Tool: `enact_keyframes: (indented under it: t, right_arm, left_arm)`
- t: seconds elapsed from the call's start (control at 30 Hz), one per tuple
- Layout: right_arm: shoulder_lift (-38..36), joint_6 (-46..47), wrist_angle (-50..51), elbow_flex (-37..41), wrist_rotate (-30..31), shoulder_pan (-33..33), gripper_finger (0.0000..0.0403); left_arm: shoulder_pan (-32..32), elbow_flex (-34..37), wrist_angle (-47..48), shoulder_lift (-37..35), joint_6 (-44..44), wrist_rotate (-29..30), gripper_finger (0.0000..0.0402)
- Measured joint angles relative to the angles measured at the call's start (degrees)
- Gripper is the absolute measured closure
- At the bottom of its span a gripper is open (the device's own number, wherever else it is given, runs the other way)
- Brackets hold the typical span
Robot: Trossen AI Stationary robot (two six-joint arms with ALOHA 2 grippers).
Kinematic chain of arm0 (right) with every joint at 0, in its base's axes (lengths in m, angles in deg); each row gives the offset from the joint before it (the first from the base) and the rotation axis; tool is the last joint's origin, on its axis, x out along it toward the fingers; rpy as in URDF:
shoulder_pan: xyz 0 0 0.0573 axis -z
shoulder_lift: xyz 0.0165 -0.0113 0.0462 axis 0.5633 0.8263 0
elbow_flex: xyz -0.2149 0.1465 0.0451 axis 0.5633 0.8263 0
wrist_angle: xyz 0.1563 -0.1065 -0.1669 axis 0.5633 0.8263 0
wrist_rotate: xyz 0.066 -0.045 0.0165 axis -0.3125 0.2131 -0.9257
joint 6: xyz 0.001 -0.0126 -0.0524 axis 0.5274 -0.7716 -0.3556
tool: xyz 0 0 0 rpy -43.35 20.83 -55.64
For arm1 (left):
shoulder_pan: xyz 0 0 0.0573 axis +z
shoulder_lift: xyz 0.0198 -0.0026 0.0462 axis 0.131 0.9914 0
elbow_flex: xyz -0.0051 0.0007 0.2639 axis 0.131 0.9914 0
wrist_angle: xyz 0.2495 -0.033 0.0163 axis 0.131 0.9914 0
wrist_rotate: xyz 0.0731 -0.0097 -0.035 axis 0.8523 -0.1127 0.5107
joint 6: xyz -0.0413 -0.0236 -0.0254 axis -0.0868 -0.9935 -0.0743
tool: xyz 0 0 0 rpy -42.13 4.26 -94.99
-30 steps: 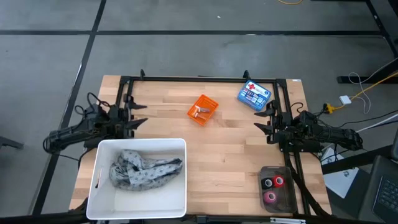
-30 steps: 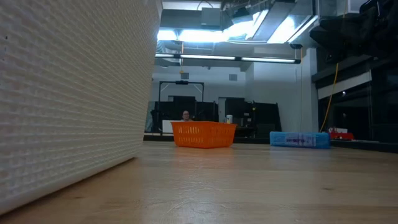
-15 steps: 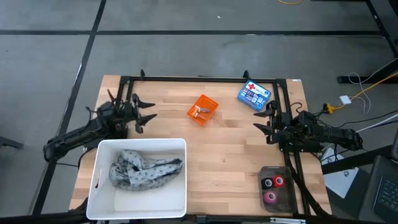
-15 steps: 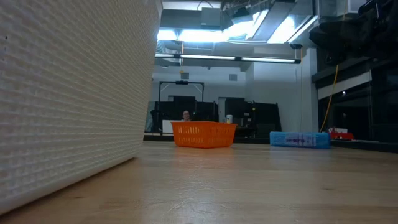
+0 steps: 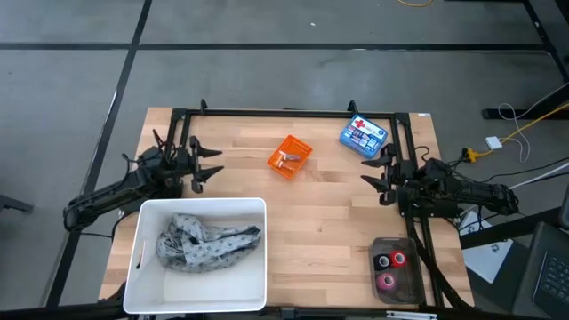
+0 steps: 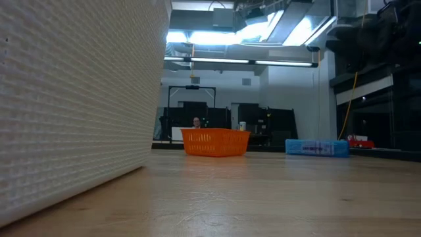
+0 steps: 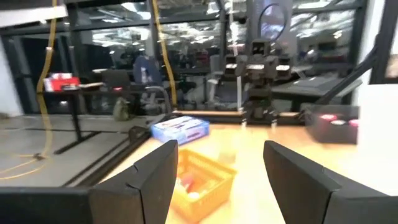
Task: Pick & place medical supplies in basket/bin
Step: Return to Home Position
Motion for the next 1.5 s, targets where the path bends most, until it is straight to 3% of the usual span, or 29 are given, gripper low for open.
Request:
enact_keyframes:
  t: [0.27, 0.53, 0.67, 0.93, 1.5]
  right_arm:
    - [0.4, 0.3, 9.3, 0.0, 8.1, 0.0, 0.0194]
    - [1.3, -2.4, 9.2, -0.1, 5.7, 0.0, 0.0194]
    - [1.3, -4.3, 9.2, -0.1, 5.5, 0.0, 0.0194]
    - [1.4, -1.6, 9.2, -0.1, 5.3, 0.0, 0.0194]
    - [1.4, -1.5, 9.2, 0.0, 5.3, 0.0, 0.0194]
  left_arm:
    - [0.0, 0.1, 3.9, 0.0, 5.4, 4.5, 0.0167]
    - [0.0, 0.1, 5.3, 2.0, 6.0, 10.0, 0.0167]
    - [0.0, 0.1, 5.3, 3.0, 4.4, 10.1, 0.0167]
    - [0.0, 0.1, 5.3, 3.5, -9.1, 10.0, 0.0167]
    - [0.0, 0.2, 5.1, 3.5, -9.6, 9.9, 0.0168]
